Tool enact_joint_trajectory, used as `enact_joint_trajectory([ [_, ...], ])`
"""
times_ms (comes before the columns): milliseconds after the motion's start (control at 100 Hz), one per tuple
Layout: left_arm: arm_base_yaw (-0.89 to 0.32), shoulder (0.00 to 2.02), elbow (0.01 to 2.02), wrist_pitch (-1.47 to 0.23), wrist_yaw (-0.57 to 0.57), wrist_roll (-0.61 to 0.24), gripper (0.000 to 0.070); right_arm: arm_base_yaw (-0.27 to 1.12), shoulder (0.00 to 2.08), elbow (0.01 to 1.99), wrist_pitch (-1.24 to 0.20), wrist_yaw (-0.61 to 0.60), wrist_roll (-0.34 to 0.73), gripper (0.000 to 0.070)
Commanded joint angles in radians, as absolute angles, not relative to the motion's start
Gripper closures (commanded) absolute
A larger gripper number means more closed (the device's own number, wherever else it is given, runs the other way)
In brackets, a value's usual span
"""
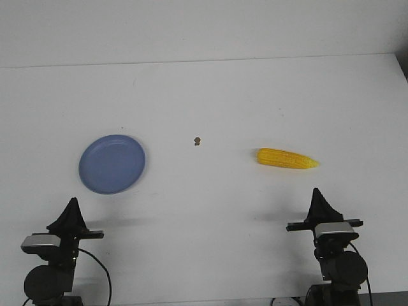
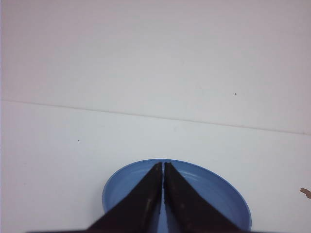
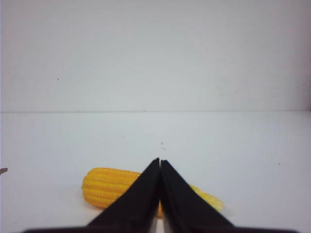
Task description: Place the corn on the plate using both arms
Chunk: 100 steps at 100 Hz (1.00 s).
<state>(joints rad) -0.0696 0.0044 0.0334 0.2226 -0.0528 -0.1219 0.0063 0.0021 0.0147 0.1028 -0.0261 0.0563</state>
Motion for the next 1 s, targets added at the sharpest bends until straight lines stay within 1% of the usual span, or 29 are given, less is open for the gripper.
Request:
enact_joint_trajectory([
  [0, -0.070, 0.003, 0.014, 0.233, -0.052, -0.122, 0.0687, 0.006, 0.001, 0.012, 0.112, -0.025, 0.056, 0.0700],
  [630, -0.070, 0.003, 0.015, 0.233, -0.052, -0.126, 0.0687, 0.006, 0.001, 0.012, 0.113, -0.026, 0.056, 0.0700],
  [770, -0.070, 0.003, 0.036, 0.224, -0.052, -0.150, 0.0687, 0.006, 0.001, 0.014, 0.174, -0.026, 0.054, 0.0700],
  [830, -0.070, 0.004, 0.057, 0.203, -0.052, -0.151, 0.0687, 0.006, 0.001, 0.020, 0.199, -0.026, 0.056, 0.0700],
  [900, -0.070, 0.006, 0.097, 0.157, -0.052, -0.152, 0.0687, 0.007, 0.002, 0.047, 0.197, -0.026, 0.056, 0.0700],
  [990, -0.070, 0.019, 0.171, 0.077, -0.052, -0.152, 0.0687, 0.007, 0.004, 0.122, 0.119, -0.025, 0.055, 0.0700],
])
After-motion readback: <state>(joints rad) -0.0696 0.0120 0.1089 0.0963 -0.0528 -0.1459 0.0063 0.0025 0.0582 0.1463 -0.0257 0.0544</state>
